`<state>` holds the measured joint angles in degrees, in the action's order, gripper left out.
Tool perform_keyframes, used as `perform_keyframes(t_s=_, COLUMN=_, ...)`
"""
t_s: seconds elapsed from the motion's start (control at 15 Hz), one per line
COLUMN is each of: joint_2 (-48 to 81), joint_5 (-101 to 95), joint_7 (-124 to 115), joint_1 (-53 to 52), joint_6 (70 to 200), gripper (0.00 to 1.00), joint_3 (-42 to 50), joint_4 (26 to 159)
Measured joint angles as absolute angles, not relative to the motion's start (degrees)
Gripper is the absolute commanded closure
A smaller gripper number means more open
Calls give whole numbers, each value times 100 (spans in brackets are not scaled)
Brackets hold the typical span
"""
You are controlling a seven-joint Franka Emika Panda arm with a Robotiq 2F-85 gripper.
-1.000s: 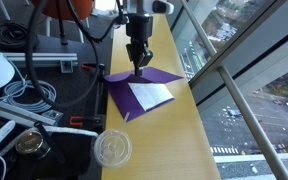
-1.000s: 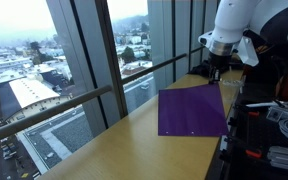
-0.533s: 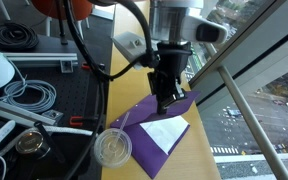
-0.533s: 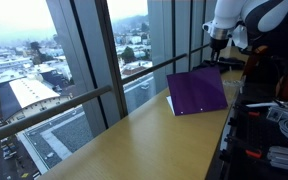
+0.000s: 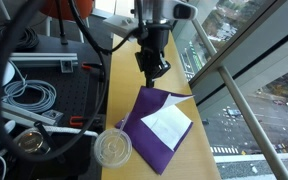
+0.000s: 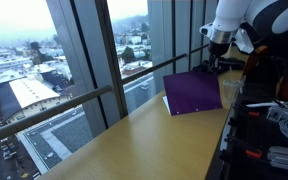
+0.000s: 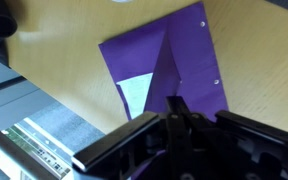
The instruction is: Open the file
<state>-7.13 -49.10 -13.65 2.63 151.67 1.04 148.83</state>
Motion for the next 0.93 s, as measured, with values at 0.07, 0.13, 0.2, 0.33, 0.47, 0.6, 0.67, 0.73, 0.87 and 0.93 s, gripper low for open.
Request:
perform_keyframes(t_s=0.07, joint_2=-868, joint_5=-5016, joint_7=-1374, joint_1=152, joint_6=15167, gripper=100, joint_3=-40, joint_4=15144)
perform_keyframes(t_s=0.13, joint_2=-1027, joint_5=-5163, joint_7=-1393, joint_1=50, joint_6=15170, gripper=100, joint_3=-169, joint_4=15421)
perform_keyframes(t_s=0.2, joint_2=-1184, joint_5=-5348, joint_7=-1412, joint_1=-33, joint_6=15172, gripper=100, joint_3=-276, joint_4=15701)
perform_keyframes(t_s=0.33, joint_2=-1324, joint_5=-5776, joint_7=-1497, joint_1=-213, joint_6=15174, gripper=100, joint_3=-412, joint_4=16017)
perform_keyframes(t_s=0.47, joint_2=-1245, joint_5=-6146, joint_7=-1650, joint_1=-389, joint_6=15173, gripper=100, joint_3=-481, joint_4=16021)
perform_keyframes(t_s=0.6, joint_2=-1139, joint_5=-6408, joint_7=-1821, joint_1=-537, joint_6=15173, gripper=100, joint_3=-528, joint_4=16019)
perform_keyframes(t_s=0.67, joint_2=-1085, joint_5=-6476, joint_7=-1891, joint_1=-609, joint_6=15173, gripper=100, joint_3=-545, joint_4=16016)
perform_keyframes(t_s=0.73, joint_2=-1032, joint_5=-6492, joint_7=-1943, joint_1=-687, joint_6=15172, gripper=100, joint_3=-558, joint_4=16016)
perform_keyframes(t_s=0.87, joint_2=-940, joint_5=-6484, joint_7=-2056, joint_1=-874, joint_6=15173, gripper=100, joint_3=-593, joint_4=16013)
perform_keyframes(t_s=0.93, joint_2=-893, joint_5=-6459, joint_7=-2128, joint_1=-982, joint_6=15173, gripper=100, joint_3=-617, joint_4=16012)
